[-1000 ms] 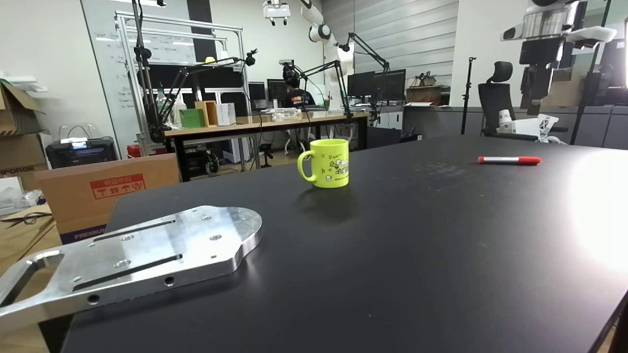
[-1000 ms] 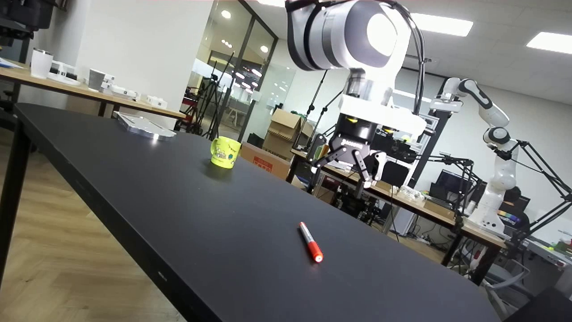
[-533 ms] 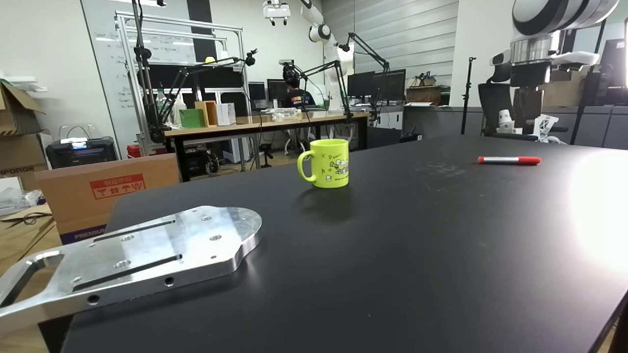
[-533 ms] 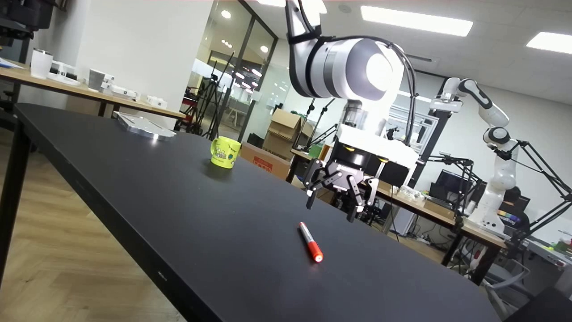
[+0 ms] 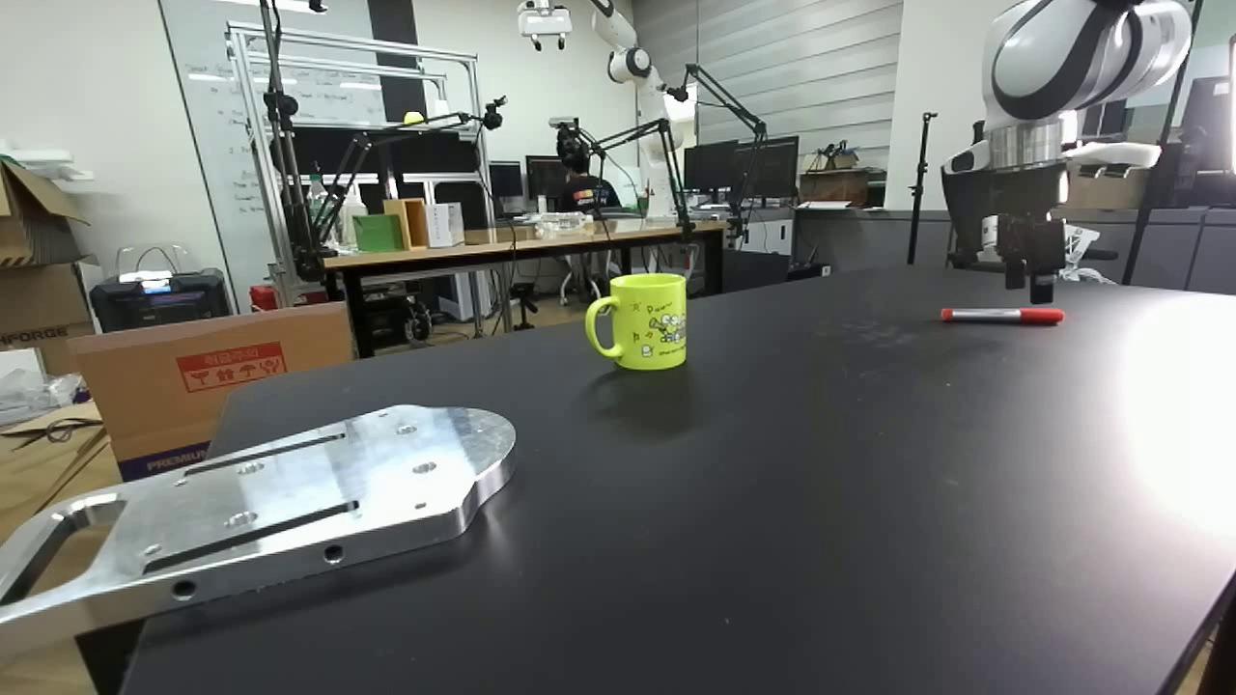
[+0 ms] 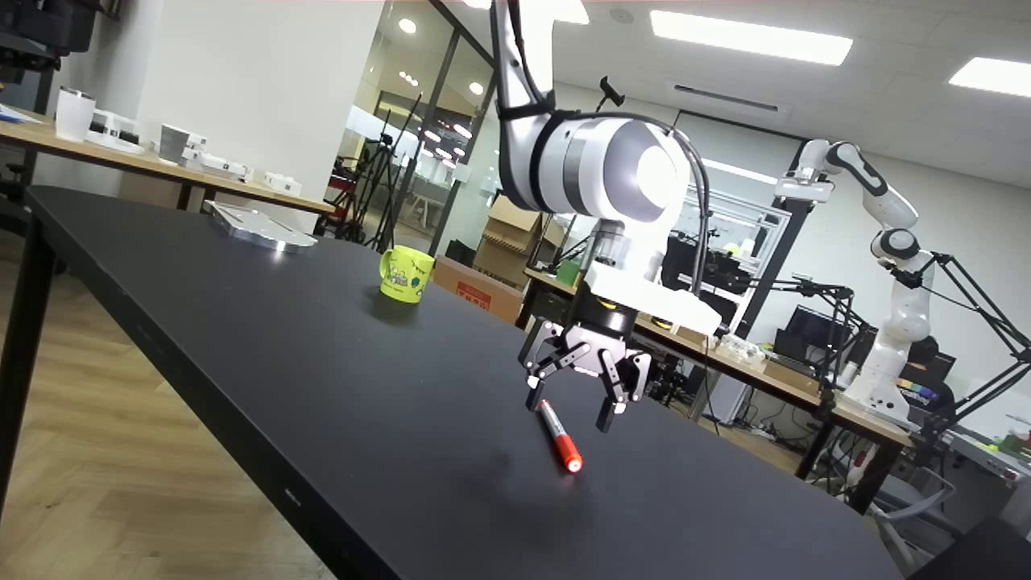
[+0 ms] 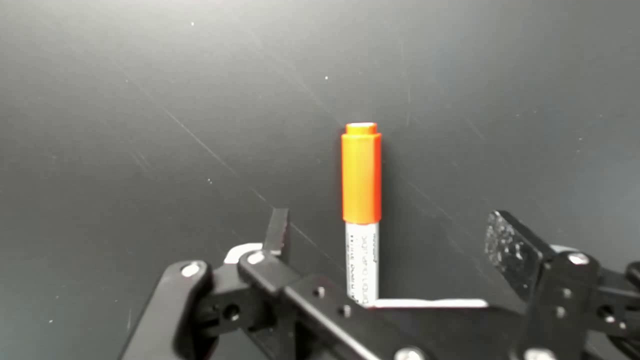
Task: Pick the marker and put it in the cup
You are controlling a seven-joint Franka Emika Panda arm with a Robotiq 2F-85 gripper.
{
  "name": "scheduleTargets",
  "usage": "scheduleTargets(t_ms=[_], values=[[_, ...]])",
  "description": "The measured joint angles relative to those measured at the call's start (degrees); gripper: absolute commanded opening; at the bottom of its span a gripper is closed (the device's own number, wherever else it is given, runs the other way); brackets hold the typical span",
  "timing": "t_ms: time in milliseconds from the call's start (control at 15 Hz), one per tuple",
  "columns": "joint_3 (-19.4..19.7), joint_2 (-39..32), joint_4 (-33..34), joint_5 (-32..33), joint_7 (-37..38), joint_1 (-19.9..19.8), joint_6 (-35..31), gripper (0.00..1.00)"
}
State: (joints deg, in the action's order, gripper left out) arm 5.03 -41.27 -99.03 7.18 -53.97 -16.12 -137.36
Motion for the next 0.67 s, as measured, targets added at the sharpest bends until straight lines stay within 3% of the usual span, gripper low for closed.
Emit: scheduleTargets(t_ms=[67,133,667], values=[[-0.04,-0.66,0.33,0.67,-0.01,0.04,0.05,0.75],[-0.04,-1.27,0.64,1.07,-0.02,0.09,0.07,0.75],[-0.18,-4.10,3.37,2.24,-0.03,0.49,0.29,0.19]])
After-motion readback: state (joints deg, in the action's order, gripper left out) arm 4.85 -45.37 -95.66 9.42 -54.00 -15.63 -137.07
